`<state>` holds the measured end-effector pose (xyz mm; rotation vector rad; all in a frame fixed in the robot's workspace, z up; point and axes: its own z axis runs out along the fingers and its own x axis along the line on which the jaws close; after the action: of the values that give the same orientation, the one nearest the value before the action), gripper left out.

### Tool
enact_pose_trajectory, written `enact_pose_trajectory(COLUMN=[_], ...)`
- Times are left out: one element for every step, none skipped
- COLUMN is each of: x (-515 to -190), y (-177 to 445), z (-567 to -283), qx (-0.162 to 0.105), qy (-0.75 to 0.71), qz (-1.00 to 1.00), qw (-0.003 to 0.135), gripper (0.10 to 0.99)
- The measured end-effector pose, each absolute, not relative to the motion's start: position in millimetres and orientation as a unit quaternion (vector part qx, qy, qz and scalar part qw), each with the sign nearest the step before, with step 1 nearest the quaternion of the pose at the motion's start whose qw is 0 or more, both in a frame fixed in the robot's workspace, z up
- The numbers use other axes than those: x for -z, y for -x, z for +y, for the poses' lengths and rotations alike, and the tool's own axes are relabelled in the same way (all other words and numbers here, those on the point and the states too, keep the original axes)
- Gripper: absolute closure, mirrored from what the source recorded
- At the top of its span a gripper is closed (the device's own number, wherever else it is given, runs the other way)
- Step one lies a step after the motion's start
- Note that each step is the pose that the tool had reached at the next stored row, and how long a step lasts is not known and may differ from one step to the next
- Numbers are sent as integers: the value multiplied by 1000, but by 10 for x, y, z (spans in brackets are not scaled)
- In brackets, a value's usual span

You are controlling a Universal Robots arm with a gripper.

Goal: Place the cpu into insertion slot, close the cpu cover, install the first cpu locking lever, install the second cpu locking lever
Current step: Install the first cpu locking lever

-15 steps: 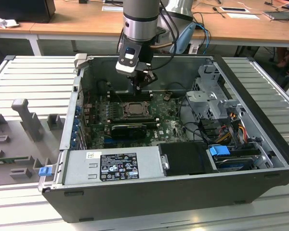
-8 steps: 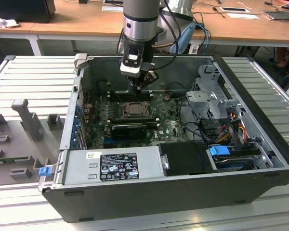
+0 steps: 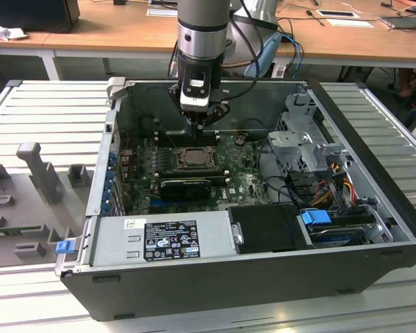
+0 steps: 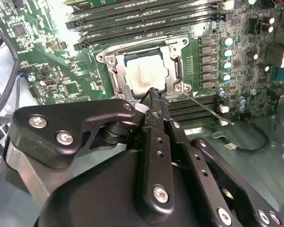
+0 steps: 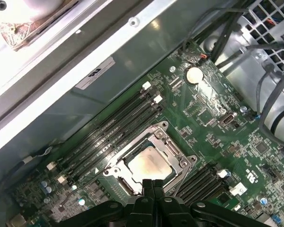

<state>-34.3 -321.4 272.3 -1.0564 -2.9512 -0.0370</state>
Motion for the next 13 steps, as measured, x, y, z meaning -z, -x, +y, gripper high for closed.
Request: enact_pose_trajectory(x=[-2723,-2723,-2723,-2723,-2723,-2723,-2722,-2722,-2722,-2722,-2722,-2721,-2721], y=[343,343,343,343,343,343,343,343,343,343,343,343,343], z=[-3214,-3214,-3214,-3214,-3214,-3214,-3214,-3215,-3215,-3215,-3215,-3215,-3215], qx=[12,12,12,12,12,12,12,12,12,12,12,12,12], qy=[333,331,327,325,322,315,312,309,305,302,298,293,285], qz=[-943,-944,-945,-946,-947,-949,-950,-951,-952,-953,-955,-956,-958], qw=[3,4,4,4,4,4,4,4,4,4,4,4,4], gripper=[980,980,980,980,980,980,980,980,980,980,980,980,980])
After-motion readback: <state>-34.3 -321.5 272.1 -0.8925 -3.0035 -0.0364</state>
